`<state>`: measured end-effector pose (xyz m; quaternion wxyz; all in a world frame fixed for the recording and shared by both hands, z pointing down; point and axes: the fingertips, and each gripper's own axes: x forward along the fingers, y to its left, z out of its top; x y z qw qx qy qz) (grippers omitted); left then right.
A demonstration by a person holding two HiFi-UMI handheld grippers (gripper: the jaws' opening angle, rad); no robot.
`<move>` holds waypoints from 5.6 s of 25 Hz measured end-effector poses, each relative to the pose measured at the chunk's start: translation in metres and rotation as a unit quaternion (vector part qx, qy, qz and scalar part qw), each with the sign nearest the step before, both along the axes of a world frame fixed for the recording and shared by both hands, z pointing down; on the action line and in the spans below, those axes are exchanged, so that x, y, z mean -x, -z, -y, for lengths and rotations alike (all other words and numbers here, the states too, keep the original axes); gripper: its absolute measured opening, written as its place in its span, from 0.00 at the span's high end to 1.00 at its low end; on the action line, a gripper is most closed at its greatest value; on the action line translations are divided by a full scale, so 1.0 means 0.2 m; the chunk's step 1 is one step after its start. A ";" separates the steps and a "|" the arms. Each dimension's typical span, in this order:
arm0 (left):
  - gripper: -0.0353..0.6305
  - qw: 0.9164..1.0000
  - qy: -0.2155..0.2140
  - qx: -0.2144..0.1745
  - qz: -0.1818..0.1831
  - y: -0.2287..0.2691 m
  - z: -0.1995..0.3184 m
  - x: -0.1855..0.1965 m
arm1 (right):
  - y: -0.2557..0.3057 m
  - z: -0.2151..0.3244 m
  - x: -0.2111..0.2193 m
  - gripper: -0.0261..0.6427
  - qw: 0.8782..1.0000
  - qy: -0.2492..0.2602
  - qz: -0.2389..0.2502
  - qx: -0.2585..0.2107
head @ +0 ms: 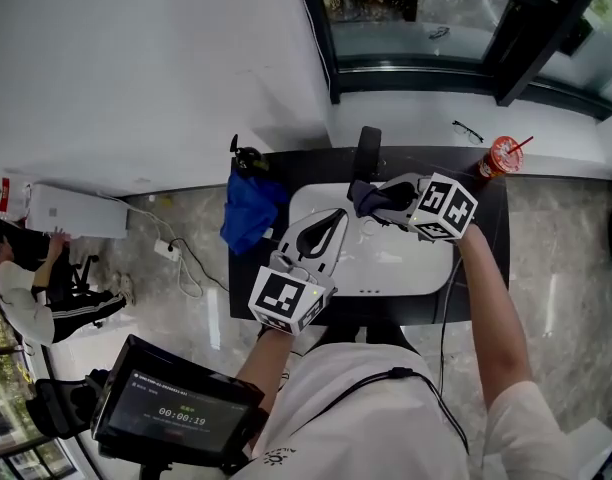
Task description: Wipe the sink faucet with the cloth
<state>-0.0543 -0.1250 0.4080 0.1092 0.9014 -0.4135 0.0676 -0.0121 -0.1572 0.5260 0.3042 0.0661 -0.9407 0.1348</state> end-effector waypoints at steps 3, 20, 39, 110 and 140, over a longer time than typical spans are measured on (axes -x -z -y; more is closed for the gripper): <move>0.96 1.000 -0.003 -0.001 -0.002 0.00 0.01 -0.02 | -0.02 -0.01 0.10 0.78 1.000 0.019 -0.020 -0.005; 0.96 1.000 0.001 -0.005 0.003 0.00 -0.01 0.05 | -0.13 0.38 -0.19 0.78 0.979 -0.170 -0.108 -0.040; 0.96 1.000 0.006 -0.005 0.006 0.00 -0.01 0.07 | -0.19 0.18 0.08 0.78 0.994 -0.056 -0.096 0.015; 0.96 1.000 0.021 0.009 0.008 -0.05 -0.06 0.12 | -0.46 -0.12 0.14 0.79 0.999 0.004 -0.015 0.034; 0.96 0.999 0.033 0.008 0.018 -0.08 -0.09 0.22 | -0.45 0.16 0.09 0.79 0.992 -0.124 0.025 -0.010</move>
